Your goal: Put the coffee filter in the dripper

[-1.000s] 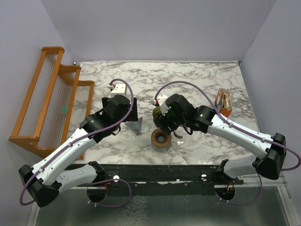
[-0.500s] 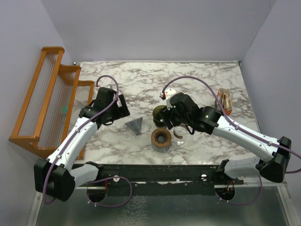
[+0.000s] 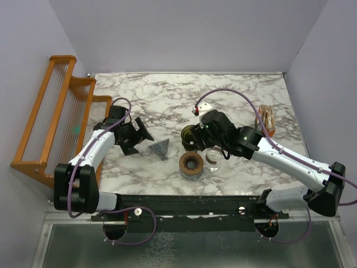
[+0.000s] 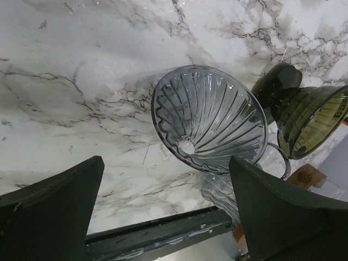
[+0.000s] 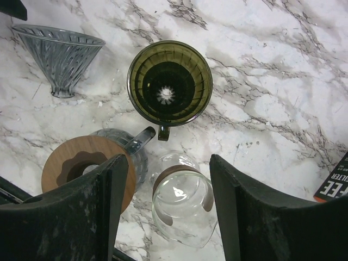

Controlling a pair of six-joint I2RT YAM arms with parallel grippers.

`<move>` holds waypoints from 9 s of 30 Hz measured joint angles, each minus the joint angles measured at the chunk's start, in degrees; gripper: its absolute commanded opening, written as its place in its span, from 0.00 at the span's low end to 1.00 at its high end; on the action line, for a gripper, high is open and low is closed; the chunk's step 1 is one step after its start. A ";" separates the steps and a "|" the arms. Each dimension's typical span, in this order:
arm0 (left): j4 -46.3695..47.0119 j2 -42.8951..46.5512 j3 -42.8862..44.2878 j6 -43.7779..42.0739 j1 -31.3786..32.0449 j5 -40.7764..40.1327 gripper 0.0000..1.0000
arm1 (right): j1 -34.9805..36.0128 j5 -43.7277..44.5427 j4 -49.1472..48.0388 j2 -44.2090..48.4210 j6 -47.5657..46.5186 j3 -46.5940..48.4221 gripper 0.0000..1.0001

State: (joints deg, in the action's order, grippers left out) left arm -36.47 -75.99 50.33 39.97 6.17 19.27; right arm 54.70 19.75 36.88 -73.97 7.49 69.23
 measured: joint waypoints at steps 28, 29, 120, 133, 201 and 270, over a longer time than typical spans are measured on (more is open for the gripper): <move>9.75 -10.01 -3.98 4.70 -0.74 8.39 0.42 | 0.00 2.23 -0.81 1.64 1.51 -5.99 0.67; 10.05 -10.03 -3.98 4.63 -0.74 8.52 0.38 | 0.00 2.25 -0.81 1.64 1.53 -5.99 0.67; 17.51 18.23 6.32 -6.03 22.71 8.20 0.00 | -0.07 -12.76 -5.92 11.10 45.13 -5.25 0.33; 19.50 18.23 4.33 -5.29 27.06 5.03 0.00 | -0.33 -9.68 -5.03 12.55 45.90 -7.93 0.00; 27.82 18.47 -11.17 -3.65 40.89 -13.09 0.00 | -0.44 -9.25 -13.49 14.82 42.56 -25.16 0.00; 14.62 16.39 -5.18 -4.70 42.66 -15.87 0.56 | -0.33 -8.44 -7.45 13.11 43.06 -22.38 0.36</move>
State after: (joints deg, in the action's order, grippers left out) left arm -21.85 -59.59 45.15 35.27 48.84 3.40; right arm 54.37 11.31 29.43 -60.86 50.54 46.85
